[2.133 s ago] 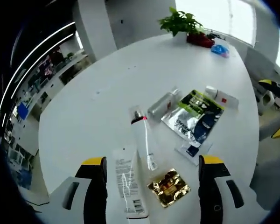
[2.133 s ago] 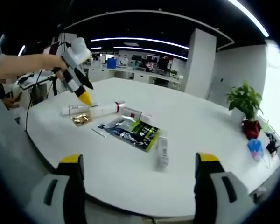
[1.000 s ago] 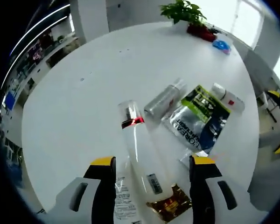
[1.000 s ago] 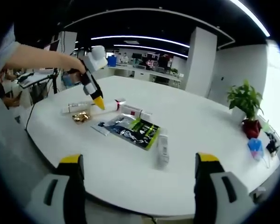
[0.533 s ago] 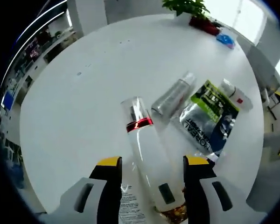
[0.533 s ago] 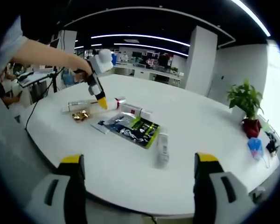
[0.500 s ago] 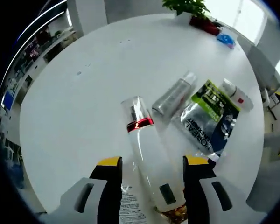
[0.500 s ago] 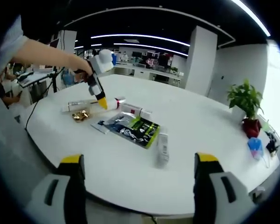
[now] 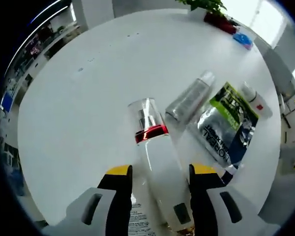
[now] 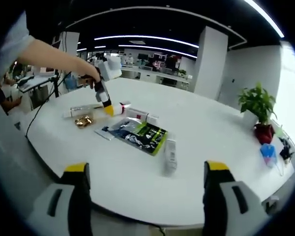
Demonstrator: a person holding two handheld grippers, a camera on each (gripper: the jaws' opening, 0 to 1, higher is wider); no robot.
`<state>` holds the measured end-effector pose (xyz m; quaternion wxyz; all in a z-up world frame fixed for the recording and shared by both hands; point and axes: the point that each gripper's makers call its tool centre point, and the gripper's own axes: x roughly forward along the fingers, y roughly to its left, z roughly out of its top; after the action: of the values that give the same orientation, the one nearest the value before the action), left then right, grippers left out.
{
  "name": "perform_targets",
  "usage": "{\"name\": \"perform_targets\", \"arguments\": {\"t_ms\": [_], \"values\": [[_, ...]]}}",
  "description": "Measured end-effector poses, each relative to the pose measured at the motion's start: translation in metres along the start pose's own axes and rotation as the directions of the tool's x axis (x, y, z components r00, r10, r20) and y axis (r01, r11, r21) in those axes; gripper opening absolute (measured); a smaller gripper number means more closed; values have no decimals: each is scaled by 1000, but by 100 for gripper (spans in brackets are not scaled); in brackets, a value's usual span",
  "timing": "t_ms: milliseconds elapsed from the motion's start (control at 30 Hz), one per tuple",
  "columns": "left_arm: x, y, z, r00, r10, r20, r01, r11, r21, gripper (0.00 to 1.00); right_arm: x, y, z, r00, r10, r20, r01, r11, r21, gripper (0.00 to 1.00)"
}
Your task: Arrange the skincare products in the storage area until every visible bottle or jar stands upright without overlapping.
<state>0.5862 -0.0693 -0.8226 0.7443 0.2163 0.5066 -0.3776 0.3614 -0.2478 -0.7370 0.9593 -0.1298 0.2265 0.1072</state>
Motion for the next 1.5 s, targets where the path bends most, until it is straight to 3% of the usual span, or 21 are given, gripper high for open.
{"name": "perform_targets", "arguments": {"t_ms": [333, 500, 733, 867, 1233, 1500], "values": [[3, -1, 1, 1000, -11, -29, 11, 1000, -16, 34, 0, 1, -1, 1000, 0, -4, 0, 1000, 0, 96], [4, -2, -1, 999, 21, -46, -20, 999, 34, 33, -1, 2, -1, 1000, 2, -7, -2, 1000, 0, 96], [3, 1, 0, 997, 56, -49, -56, 998, -8, 29, -1, 2, -2, 1000, 3, -13, -3, 1000, -4, 96], [3, -1, -1, 998, 57, -41, -57, 998, 8, 28, 0, 1, -2, 1000, 2, -13, -2, 1000, -5, 96], [2, 1, 0, 997, 71, -32, -73, 996, -44, 25, -1, 0, -2, 1000, -3, -12, 3, 1000, -8, 96], [-6, 7, 2, 998, 47, 48, -39, 985, -166, 24, -1, -1, -3, 1000, -5, -15, 4, 1000, -10, 96]]}}
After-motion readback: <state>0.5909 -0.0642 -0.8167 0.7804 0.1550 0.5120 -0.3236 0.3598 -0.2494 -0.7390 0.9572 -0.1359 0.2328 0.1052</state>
